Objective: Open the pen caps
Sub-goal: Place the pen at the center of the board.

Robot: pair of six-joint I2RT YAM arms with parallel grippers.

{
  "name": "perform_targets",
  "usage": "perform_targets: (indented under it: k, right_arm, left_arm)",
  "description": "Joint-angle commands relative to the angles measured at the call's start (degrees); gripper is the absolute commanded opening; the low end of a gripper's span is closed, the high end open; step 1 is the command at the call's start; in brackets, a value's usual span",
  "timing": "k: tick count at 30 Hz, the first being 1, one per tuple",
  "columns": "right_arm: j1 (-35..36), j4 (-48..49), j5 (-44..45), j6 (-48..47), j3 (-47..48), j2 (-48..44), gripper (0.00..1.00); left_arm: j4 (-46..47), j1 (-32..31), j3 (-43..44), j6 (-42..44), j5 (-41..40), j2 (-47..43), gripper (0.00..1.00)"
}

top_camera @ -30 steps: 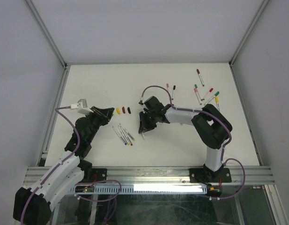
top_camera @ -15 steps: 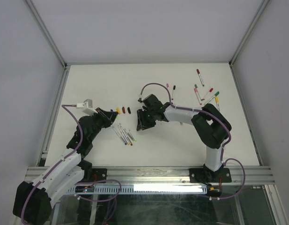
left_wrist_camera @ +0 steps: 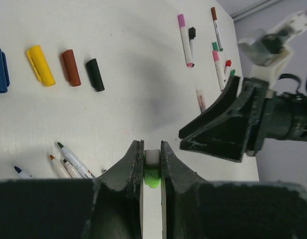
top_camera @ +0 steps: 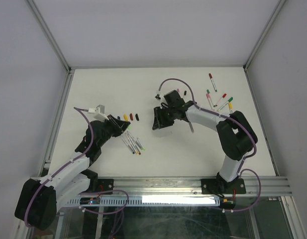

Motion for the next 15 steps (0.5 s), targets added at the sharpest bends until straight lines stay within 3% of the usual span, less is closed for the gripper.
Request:
perform_targets:
  k: [1, 9, 15]
  right_arm:
    - [-2.90, -1.13, -4.52, -7.10, 1.74, -6.86, 0.43]
    - [-11.00, -6.92, -23.57, -21.68, 2.14, -9.18, 0.42]
    - [-14.74, -8.35, -27.24, -24.20, 1.97, -10.21, 0.42]
  left_arm:
    - [4.04, -0.82, 3.05, -1.56, 2.34, 3.85, 0.00]
    - [-0.30, -11.54, 12.68, -0.26, -10.44, 18.48, 0.00]
    - [-12.21, -14.80, 26.19, 1.34, -19.47, 32.91, 0.00]
